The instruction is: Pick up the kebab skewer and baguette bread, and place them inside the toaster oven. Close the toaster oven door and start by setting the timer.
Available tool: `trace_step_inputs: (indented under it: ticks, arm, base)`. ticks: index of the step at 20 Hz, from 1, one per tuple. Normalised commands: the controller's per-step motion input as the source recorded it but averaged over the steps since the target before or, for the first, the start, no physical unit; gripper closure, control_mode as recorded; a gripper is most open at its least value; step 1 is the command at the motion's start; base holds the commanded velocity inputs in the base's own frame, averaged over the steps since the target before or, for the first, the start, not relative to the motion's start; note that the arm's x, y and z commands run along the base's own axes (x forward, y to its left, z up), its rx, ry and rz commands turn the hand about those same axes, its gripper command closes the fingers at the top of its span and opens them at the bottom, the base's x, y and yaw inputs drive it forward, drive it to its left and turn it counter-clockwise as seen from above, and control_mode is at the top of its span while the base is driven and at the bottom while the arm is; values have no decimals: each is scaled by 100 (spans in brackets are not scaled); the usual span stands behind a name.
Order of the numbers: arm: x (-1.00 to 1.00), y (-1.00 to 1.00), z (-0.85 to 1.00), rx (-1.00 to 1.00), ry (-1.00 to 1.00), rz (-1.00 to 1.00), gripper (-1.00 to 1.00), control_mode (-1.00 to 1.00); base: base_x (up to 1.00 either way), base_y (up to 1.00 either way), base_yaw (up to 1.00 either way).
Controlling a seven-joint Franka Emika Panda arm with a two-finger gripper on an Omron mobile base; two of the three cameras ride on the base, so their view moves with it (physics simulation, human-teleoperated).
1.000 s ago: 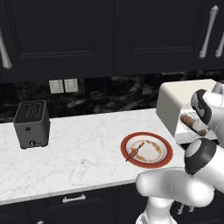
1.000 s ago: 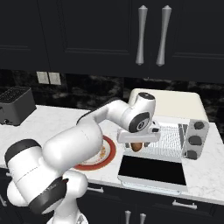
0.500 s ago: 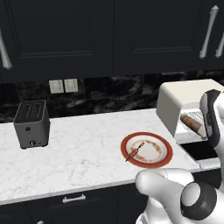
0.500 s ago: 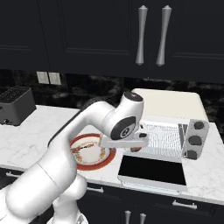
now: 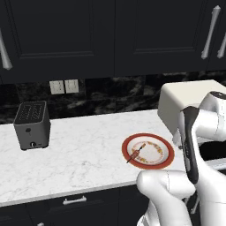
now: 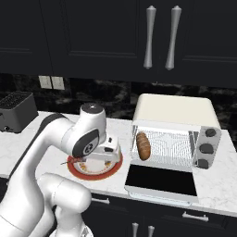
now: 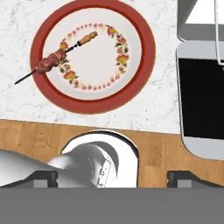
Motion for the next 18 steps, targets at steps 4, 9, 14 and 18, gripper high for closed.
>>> trace_step_inputs:
  ticks: [4,9,14,18]
  arm:
    - [37,97,2,0,0,-19,-100,-100]
    - [52,59,0,4,5,-14,-100,-100]
    - [14,38,-16,7,11,-9,-100,-100]
    - [47,16,-25,9,6,-10,-100,-100]
  base:
    - [0,0,0]
    - [0,0,0]
    - [0,0,0]
    - [0,0,0]
